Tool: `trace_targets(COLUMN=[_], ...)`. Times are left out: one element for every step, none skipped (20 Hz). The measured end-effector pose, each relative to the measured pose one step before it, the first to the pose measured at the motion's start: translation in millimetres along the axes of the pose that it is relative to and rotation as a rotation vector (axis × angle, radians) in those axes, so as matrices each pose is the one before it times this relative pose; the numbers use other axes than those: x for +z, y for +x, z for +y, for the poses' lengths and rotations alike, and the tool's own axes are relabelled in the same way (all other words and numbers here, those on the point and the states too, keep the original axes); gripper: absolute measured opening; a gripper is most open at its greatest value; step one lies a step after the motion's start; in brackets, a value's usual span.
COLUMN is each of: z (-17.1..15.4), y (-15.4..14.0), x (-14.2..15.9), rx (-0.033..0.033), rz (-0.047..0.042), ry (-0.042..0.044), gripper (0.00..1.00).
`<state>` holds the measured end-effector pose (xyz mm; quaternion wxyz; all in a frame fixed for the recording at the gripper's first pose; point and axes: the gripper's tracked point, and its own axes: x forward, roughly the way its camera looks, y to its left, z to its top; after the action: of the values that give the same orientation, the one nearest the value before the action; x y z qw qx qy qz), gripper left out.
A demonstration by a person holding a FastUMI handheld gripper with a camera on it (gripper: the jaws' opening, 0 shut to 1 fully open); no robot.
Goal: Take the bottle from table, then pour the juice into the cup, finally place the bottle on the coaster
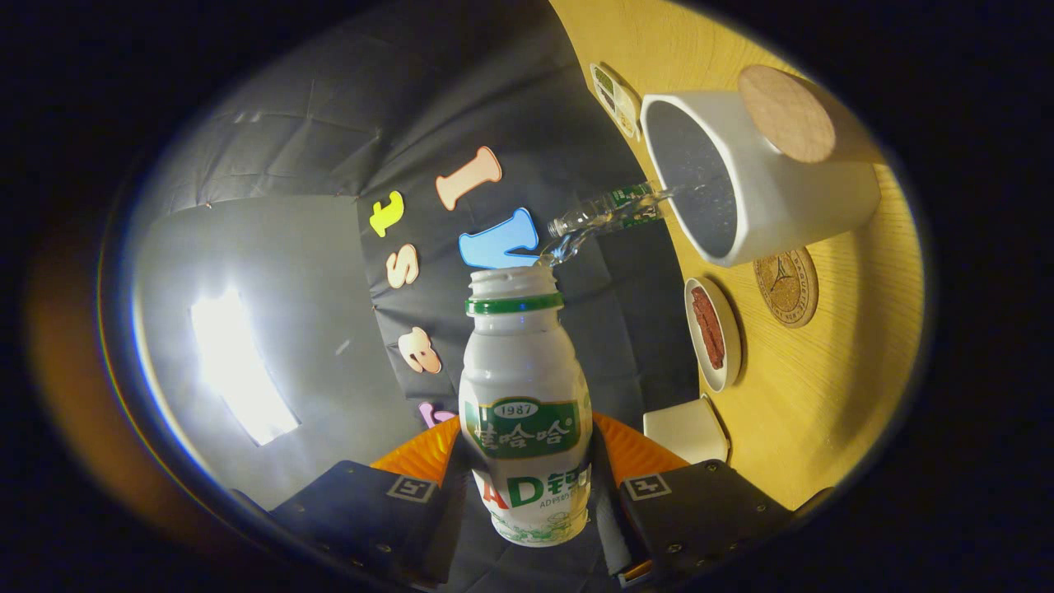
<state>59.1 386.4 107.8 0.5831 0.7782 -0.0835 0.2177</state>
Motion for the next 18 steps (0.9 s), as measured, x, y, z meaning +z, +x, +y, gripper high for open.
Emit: trace_targets(z=[-0.03,0.27,-0.14,0.39,-0.24,0.39,0.09,-0.14,0.83,0.32,0.20,0.11,0.00,0.34,-0.10,0.56,0.19,0.33], y=[-0.19,0.06,-0.03,-0.31,0.06,-0.44,0.06,0.14,0.23,0.19,-0.18,0.00,-0.39,0.83,-0.01,-0.40,-0.02,-0.19], x=[0.45,-0.10,0.38,-0.12,0.15,0.52,0.07,-0.30,-0.50,-0.33,0.27,-0.08,0.02,-0.43,-0.13,-0.02,0.03,-0.10], rx=[0.00057,-0.00002,-0.00036,0.00016,-0.00019,0.00016,0.00092,0.00072,0.00249,0.00137,0.00155,0.00139,0.00161,0.00077,0.00046,0.00033,0.00107,0.00102], rz=[0.00000,-0.00013,-0.00023,0.00001,0.00055,-0.00161,-0.00073,0.00016,0.00046,0.00080,0.00004,-0.00009,0.00019,-0.00035,-0.00006,0.00022,-0.00005,0.00028], ry=[0.00020,0.00159,0.00188,0.00102,0.00120,0.00202,0.00328,0.00326,0.00205,0.00140,0.00011,0.00047,0.00107,0.00123,0.00162,0.00197,0.00191,0.00160], gripper=[0.68,0.67,0.68,0.68,0.68,0.68,0.68,0.67,0.68,0.67,0.68,0.68,0.68,0.68,0.68,0.68,0.68,0.68])
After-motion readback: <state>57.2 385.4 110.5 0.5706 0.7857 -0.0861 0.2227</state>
